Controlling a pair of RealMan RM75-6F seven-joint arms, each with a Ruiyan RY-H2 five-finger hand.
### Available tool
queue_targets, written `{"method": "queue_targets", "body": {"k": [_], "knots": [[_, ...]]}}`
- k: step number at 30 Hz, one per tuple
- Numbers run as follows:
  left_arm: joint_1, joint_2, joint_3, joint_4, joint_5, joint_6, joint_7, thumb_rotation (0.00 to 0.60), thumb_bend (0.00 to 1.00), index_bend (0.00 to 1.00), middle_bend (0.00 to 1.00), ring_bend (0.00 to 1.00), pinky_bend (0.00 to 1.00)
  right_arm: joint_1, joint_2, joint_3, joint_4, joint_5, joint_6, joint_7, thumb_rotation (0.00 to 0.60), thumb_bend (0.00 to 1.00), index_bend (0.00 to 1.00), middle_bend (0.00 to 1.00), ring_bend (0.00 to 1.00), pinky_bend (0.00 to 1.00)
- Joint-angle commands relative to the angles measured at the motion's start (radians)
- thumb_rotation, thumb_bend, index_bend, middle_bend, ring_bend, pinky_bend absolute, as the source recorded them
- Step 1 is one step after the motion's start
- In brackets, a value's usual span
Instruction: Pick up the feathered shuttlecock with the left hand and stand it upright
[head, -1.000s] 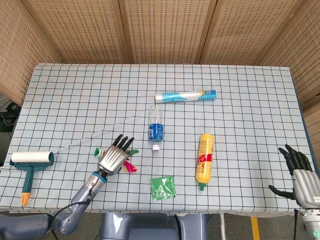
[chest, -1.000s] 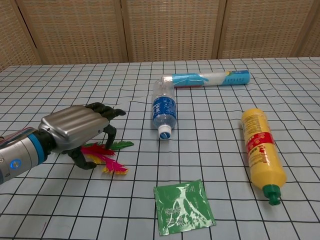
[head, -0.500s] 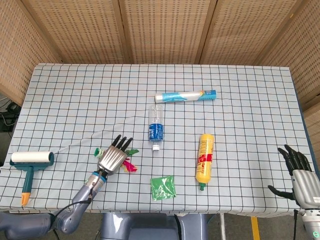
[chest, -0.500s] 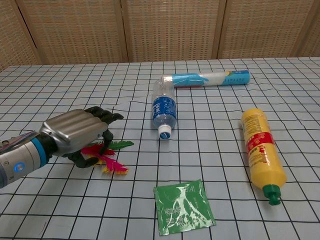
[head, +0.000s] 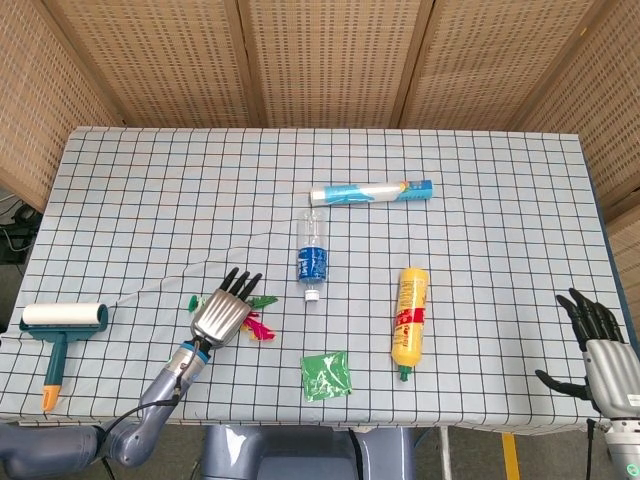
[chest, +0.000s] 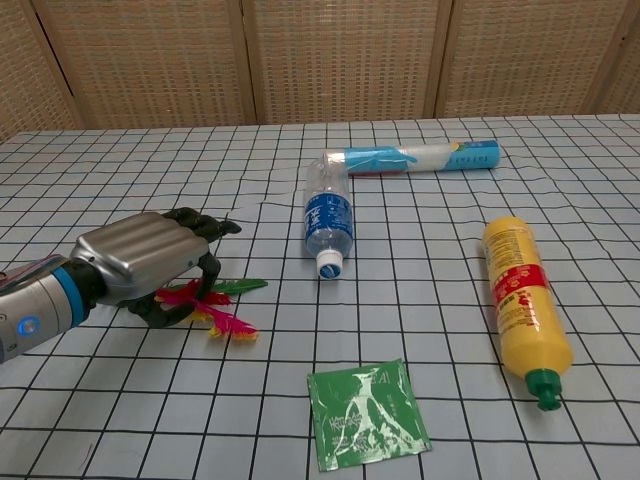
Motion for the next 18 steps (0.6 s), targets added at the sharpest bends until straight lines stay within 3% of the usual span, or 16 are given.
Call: {"method": "queue_targets", "body": {"k": [1,9,18], "knots": [[-0.002,0.031,-0.012,-0.034,0.016,0.024,-0.015,0.600,0.58,0.64,0.00,0.00,0.00,0.001,-0.001,0.001,0.001,0.001,-0.001,0.000,0.600,0.08,0.03,0.00,0.00,0.00],[0.002,0.164,-0.050,-0.130,0.056,0.071,-0.077,0.600,0.58,0.65,0.00,0.00,0.00,0.001,-0.003,-0.001,0.003,-0.003,0.000,-0.004,0.600,0.08,0.03,0.00,0.00,0.00],[0.016,0.246,-0.085,-0.149,0.067,0.102,-0.196,0.600,0.58,0.64,0.00,0.00,0.00,0.002,-0.009,-0.002,0.004,-0.002,-0.004,-0.018,0.600,0.08,0.03,0.00,0.00,0.00]]}}
